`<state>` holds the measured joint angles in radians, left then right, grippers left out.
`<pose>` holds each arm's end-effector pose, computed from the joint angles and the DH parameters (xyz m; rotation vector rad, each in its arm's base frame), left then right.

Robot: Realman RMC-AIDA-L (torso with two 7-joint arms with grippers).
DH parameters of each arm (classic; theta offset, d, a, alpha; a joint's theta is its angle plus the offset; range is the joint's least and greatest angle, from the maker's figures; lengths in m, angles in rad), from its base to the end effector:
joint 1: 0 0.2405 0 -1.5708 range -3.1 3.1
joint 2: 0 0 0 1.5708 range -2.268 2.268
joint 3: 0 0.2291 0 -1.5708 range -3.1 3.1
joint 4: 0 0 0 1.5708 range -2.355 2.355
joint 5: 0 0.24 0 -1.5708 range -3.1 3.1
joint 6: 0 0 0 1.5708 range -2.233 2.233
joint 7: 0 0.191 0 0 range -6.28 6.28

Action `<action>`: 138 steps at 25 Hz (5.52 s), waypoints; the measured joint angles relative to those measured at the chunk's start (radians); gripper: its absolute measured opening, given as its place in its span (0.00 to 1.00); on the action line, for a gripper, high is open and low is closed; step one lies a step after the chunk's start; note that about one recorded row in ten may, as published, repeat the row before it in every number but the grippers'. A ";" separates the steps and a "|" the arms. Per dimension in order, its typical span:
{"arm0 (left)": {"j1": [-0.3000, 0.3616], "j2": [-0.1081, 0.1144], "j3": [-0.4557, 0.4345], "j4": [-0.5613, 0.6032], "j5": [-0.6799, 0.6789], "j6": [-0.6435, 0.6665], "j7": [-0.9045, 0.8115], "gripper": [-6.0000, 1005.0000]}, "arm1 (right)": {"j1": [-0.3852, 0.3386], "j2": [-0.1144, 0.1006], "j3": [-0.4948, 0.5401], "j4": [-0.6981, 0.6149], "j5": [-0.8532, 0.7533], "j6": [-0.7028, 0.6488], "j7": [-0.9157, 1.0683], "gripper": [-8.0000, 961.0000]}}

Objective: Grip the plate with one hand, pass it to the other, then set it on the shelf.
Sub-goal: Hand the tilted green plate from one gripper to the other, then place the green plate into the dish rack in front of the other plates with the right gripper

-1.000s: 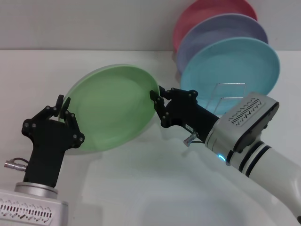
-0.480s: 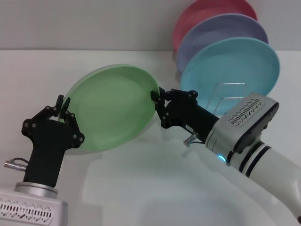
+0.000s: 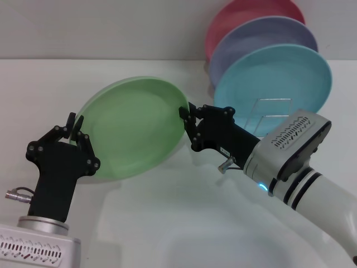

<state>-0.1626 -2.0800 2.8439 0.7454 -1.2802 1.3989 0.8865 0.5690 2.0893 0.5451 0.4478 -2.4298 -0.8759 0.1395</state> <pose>-0.2221 0.2779 -0.0923 -1.5826 -0.0768 -0.4462 0.1845 0.3734 -0.1588 -2.1955 0.4152 0.7695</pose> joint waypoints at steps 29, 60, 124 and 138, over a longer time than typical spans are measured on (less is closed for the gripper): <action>0.000 0.000 0.000 0.000 0.003 -0.003 -0.001 0.05 | 0.008 0.000 -0.008 -0.003 0.000 0.000 -0.001 0.10; -0.002 0.000 0.002 -0.003 -0.001 -0.008 -0.003 0.05 | 0.008 -0.001 -0.001 -0.009 0.000 -0.004 -0.001 0.05; -0.096 0.018 -0.191 -0.549 0.009 0.109 -1.477 0.52 | -0.374 -0.016 0.079 0.161 0.006 -0.549 -0.245 0.03; -0.188 0.015 -0.193 -0.560 0.047 -0.034 -1.494 0.52 | -0.398 -0.080 0.199 -0.171 0.006 -0.858 0.027 0.03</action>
<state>-0.3501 -2.0649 2.6508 0.1852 -1.2331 1.3652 -0.6075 0.1713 2.0090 0.7445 0.2765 -2.4234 -1.7338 0.1670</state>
